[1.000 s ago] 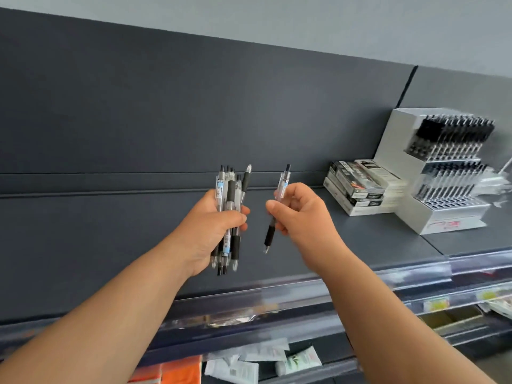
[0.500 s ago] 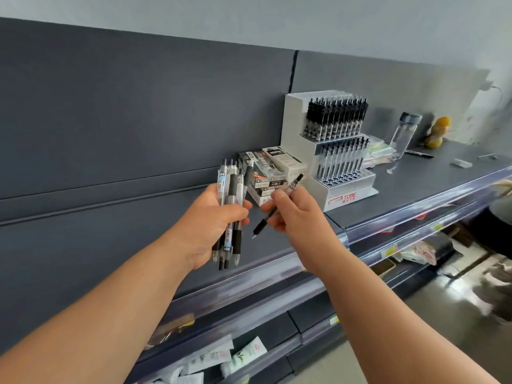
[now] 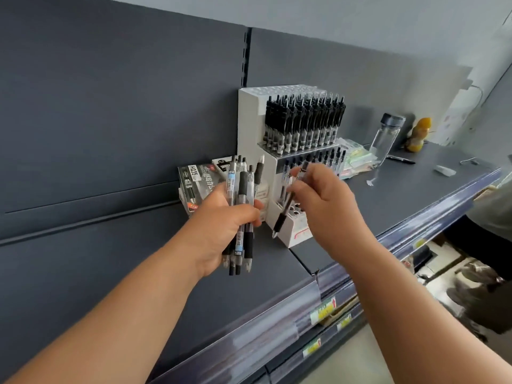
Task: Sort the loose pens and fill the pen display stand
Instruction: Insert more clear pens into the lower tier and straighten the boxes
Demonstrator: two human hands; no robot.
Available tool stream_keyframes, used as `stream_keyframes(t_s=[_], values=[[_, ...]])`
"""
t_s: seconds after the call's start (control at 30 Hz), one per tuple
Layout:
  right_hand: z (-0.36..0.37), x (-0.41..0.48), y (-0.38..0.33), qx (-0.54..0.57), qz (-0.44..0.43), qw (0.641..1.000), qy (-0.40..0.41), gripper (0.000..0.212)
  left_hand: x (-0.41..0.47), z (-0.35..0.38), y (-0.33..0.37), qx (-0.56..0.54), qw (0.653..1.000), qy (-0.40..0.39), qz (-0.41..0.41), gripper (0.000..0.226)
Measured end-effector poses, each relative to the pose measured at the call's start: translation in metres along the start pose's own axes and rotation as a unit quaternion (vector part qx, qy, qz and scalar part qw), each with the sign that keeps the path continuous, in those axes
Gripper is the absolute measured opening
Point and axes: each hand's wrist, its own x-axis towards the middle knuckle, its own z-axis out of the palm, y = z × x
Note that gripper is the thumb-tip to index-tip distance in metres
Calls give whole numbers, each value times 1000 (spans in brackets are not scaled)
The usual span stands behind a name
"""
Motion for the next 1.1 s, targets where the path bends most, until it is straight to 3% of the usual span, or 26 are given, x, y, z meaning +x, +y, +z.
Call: stream_keyframes(t_s=[0.13,0.3,0.57,0.83,1.1], values=[[-17,32,14,-7,-22,1000,17,28,34,18,1,5,1000,8,-4,33],[-32,64,26,4,-31,1000,-1,18,55,24,2,29,999,35,-13,32],[-46,94,48,-2,-114,989,-95,16,64,42,2,41,992,121,0,31],[-61,116,70,20,-168,962,-215,21,55,84,-12,19,963,267,12,39],[-58,121,85,-5,-170,951,-257,10,41,104,-9,31,952,306,10,34]])
